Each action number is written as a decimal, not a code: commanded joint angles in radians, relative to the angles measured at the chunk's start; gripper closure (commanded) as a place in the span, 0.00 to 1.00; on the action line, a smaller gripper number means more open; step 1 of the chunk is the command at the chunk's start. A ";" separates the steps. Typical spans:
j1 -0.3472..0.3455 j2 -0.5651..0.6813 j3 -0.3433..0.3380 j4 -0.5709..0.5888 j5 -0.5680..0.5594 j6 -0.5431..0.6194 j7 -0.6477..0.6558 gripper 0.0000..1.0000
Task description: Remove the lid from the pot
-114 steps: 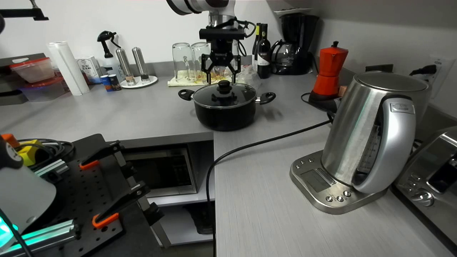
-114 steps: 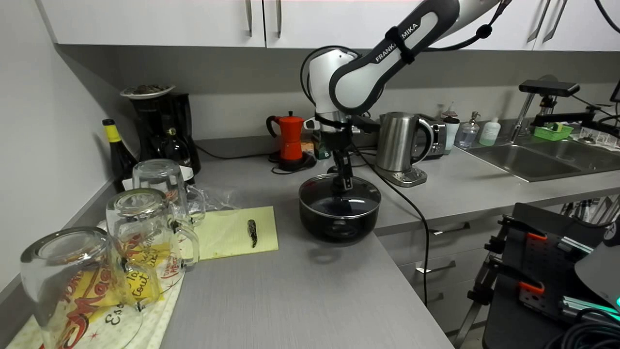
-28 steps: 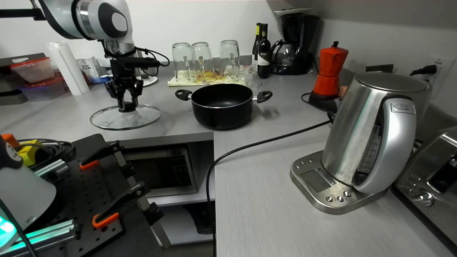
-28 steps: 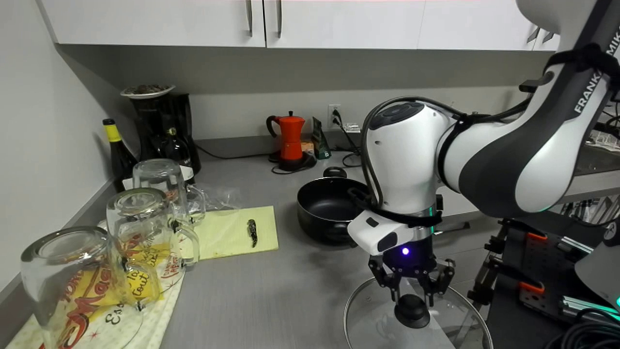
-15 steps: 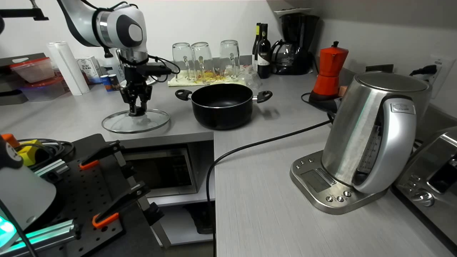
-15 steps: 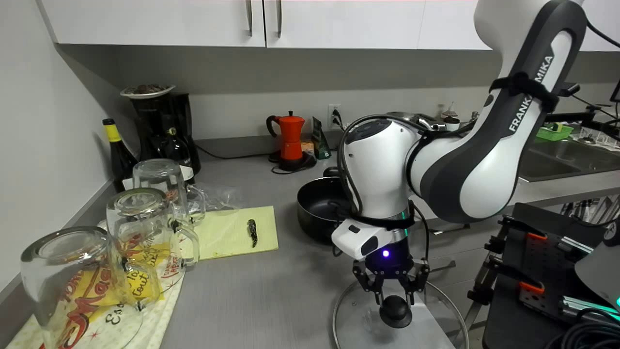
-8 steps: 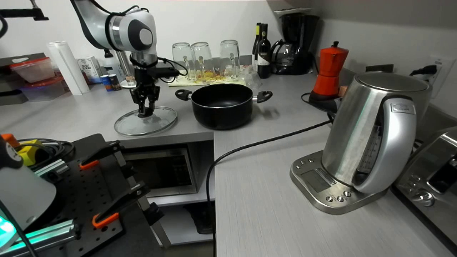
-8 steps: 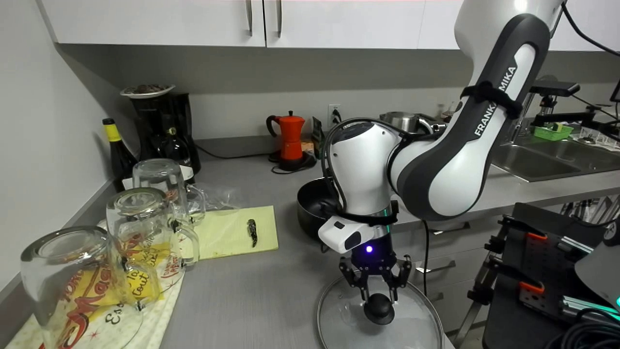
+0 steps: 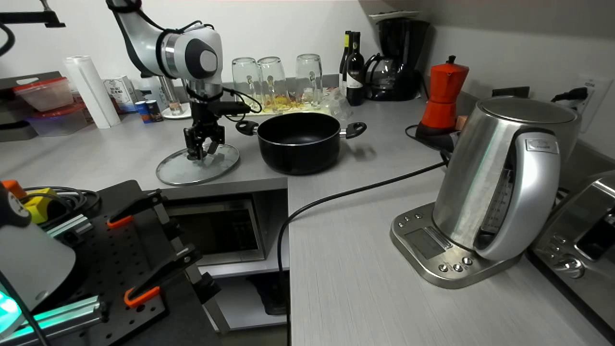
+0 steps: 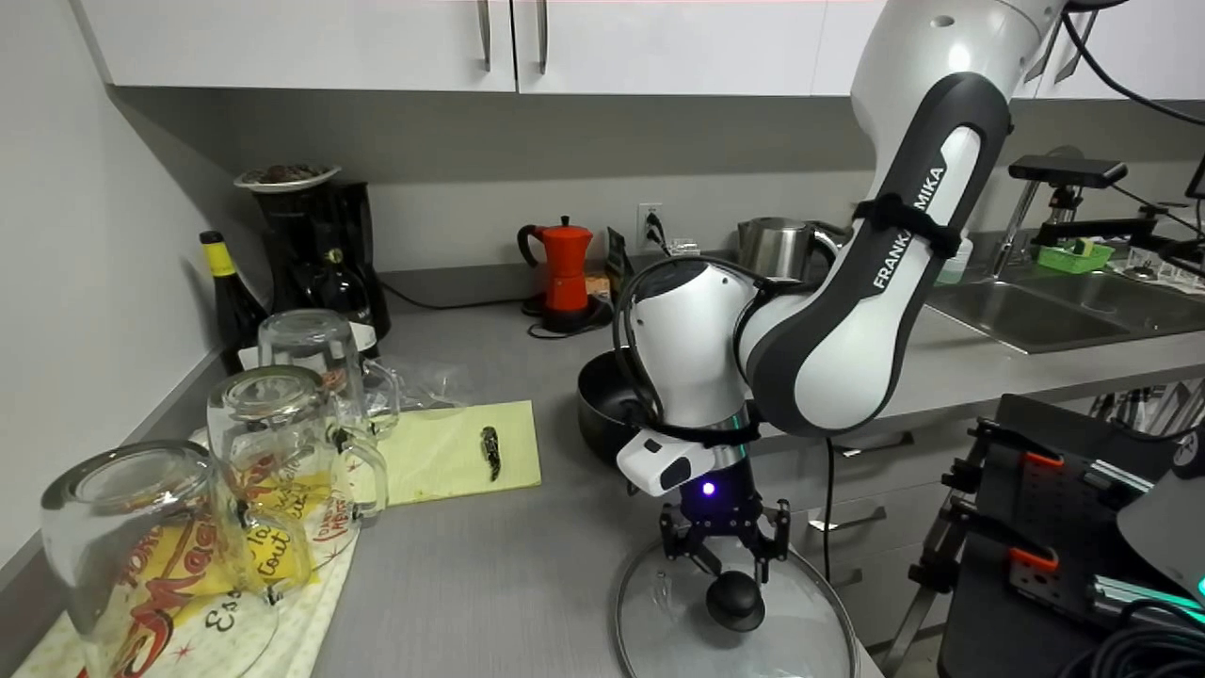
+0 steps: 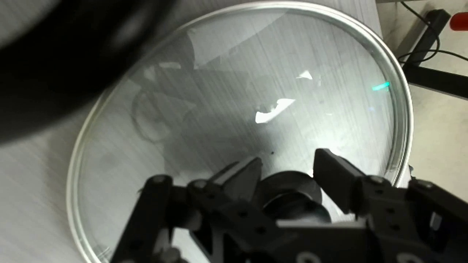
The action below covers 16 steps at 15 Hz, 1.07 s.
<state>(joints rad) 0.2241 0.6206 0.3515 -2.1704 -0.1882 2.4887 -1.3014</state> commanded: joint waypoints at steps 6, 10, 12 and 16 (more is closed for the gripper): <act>0.001 -0.039 0.027 -0.026 -0.004 0.015 0.004 0.05; 0.012 -0.100 0.053 -0.065 -0.002 0.047 0.019 0.00; 0.022 -0.137 0.063 -0.092 -0.003 0.067 0.032 0.00; 0.045 -0.227 0.080 -0.159 -0.005 0.112 0.068 0.00</act>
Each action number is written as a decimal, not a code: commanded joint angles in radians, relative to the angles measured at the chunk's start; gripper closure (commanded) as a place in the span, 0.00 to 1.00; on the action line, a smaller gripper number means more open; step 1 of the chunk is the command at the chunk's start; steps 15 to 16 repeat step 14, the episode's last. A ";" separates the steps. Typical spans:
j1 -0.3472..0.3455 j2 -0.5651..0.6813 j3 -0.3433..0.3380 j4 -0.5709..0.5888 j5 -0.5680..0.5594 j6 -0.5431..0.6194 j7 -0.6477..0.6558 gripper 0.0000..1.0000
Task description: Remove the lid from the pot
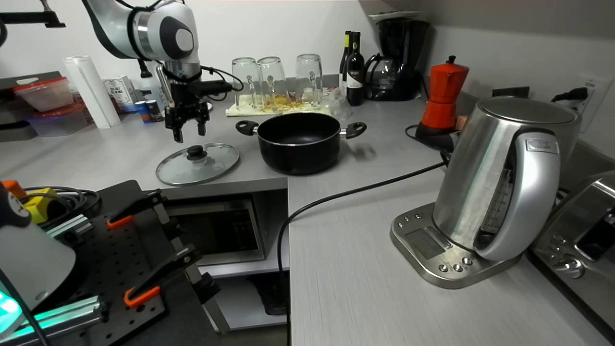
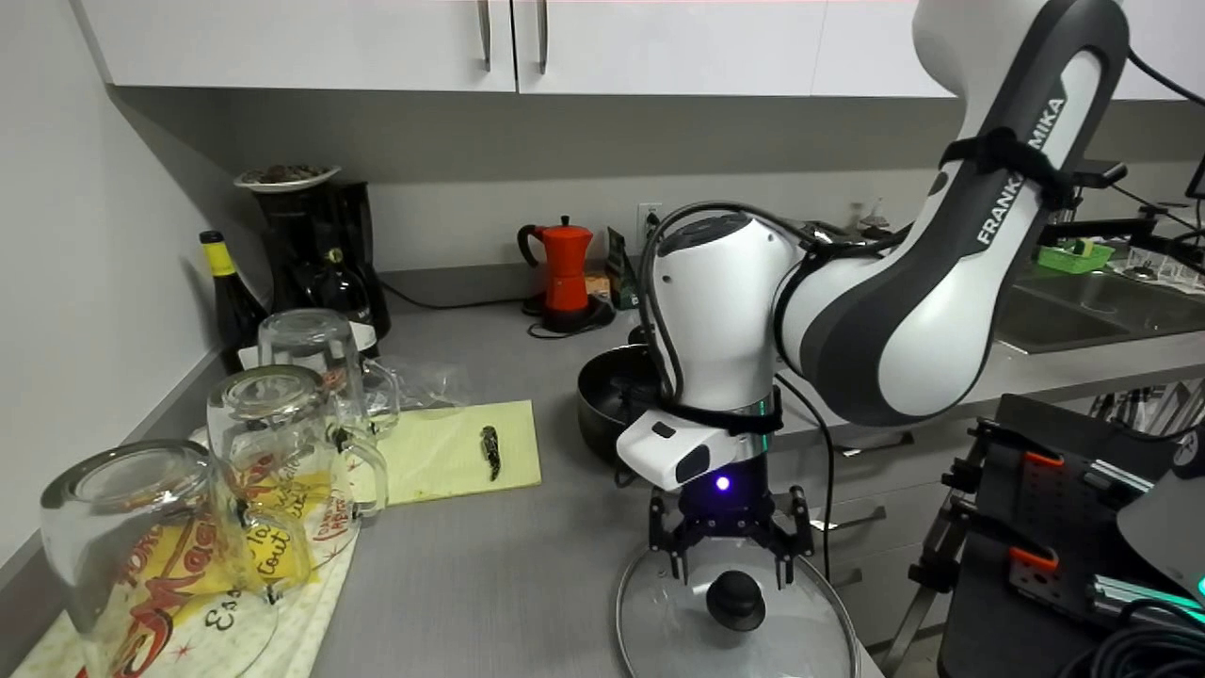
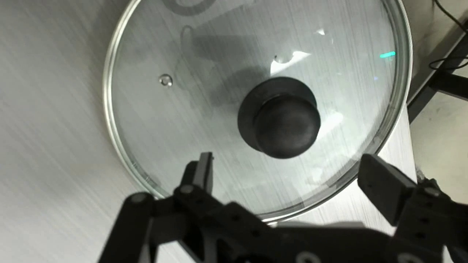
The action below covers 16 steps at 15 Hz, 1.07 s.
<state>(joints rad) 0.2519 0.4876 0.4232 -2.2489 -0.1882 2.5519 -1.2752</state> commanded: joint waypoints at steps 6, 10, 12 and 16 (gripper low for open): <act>0.027 -0.114 0.013 -0.080 0.001 0.029 0.041 0.00; 0.026 -0.120 0.012 -0.088 0.001 0.031 0.041 0.00; 0.026 -0.120 0.013 -0.089 0.001 0.032 0.041 0.00; 0.026 -0.120 0.013 -0.090 0.001 0.033 0.041 0.00</act>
